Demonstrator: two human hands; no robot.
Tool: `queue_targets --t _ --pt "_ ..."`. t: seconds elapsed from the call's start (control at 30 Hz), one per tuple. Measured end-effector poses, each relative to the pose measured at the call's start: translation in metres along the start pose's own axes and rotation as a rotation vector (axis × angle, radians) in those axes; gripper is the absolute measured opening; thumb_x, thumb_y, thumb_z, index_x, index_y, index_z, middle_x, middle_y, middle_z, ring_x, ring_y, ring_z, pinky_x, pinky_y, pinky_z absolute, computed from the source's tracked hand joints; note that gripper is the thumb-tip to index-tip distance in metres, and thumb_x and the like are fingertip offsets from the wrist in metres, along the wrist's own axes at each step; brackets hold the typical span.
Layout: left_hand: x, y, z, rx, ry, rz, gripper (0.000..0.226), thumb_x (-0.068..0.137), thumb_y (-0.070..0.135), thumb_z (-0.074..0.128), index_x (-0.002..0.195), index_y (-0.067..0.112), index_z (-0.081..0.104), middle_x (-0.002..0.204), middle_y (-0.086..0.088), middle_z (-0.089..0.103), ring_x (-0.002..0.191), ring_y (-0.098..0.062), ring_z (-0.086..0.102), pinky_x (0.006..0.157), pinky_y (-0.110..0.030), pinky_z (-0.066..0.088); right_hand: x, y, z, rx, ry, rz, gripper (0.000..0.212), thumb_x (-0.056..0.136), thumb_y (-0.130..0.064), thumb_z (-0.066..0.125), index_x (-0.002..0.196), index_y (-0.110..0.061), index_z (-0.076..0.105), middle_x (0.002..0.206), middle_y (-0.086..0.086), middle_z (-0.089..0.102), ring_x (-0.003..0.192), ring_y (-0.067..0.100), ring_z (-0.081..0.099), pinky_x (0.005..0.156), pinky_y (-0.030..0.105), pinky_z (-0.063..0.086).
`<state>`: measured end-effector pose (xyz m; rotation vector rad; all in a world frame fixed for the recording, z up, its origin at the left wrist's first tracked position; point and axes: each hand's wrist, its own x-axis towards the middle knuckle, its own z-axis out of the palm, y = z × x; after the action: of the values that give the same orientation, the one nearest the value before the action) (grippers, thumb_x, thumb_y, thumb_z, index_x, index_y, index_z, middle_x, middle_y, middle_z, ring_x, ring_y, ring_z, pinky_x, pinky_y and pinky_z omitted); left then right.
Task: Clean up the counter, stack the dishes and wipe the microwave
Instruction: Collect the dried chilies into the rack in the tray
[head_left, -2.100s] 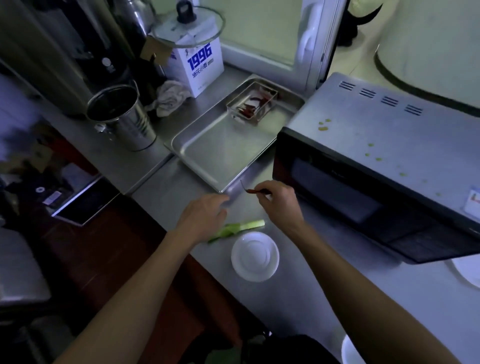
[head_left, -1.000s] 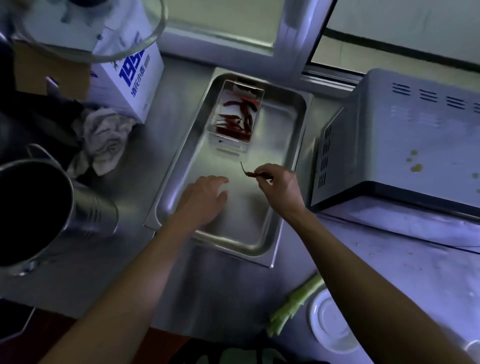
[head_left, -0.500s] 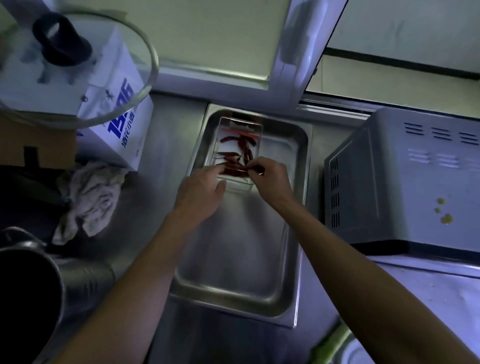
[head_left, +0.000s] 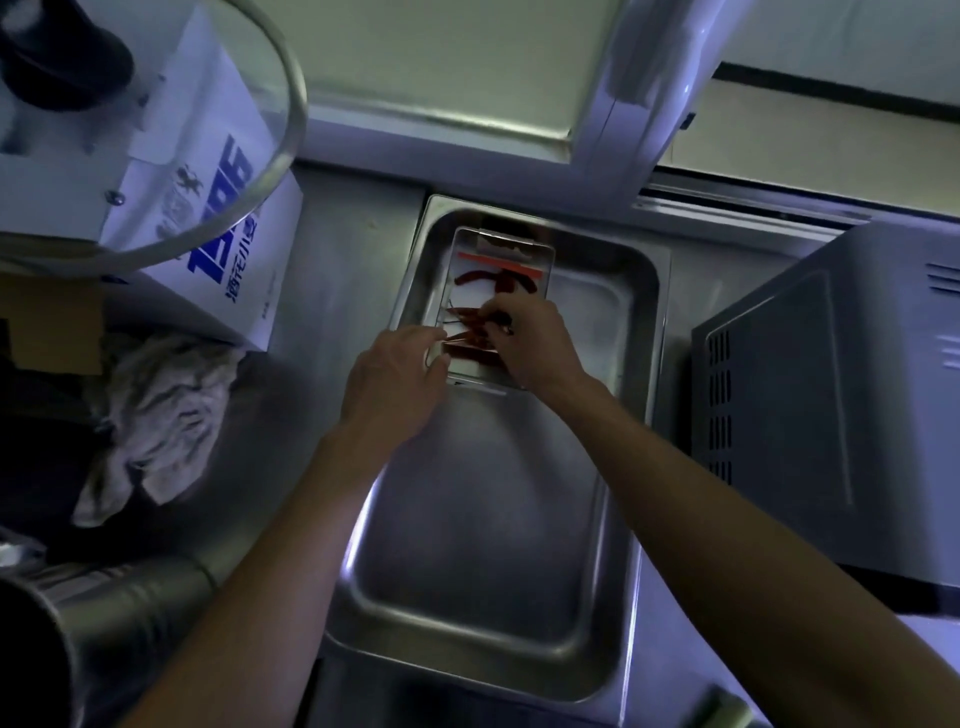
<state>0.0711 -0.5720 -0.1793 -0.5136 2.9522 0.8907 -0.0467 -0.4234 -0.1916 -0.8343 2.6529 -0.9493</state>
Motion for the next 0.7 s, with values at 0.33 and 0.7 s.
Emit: queue_targets --t 0.33,0.7 --pt "-0.008 0.006 -0.001 -0.027 0.012 0.042 0.031 0.096 0.024 0.058 0.125 0.016 0.062 0.129 -0.004 0.061 0.118 -0.026 0.054 0.094 -0.046 0.049 -0.025 -0.007 -0.020 -0.038 -0.023 -0.003 0.017 0.094 -0.010 0.061 0.108 -0.010 0.071 0.100 0.004 0.070 0.091 0.021 0.061 0.079 0.034 0.049" --pt "-0.085 0.043 -0.018 0.007 -0.017 0.095 0.034 0.096 0.029 0.057 0.129 0.021 0.060 0.130 0.000 0.063 0.117 -0.025 0.058 0.094 -0.041 0.049 -0.146 -0.027 -0.070 0.086 -0.053 0.181 0.032 0.097 -0.022 0.062 0.128 -0.018 0.064 0.129 0.003 0.064 0.116 0.018 0.059 0.097 0.028 0.045"
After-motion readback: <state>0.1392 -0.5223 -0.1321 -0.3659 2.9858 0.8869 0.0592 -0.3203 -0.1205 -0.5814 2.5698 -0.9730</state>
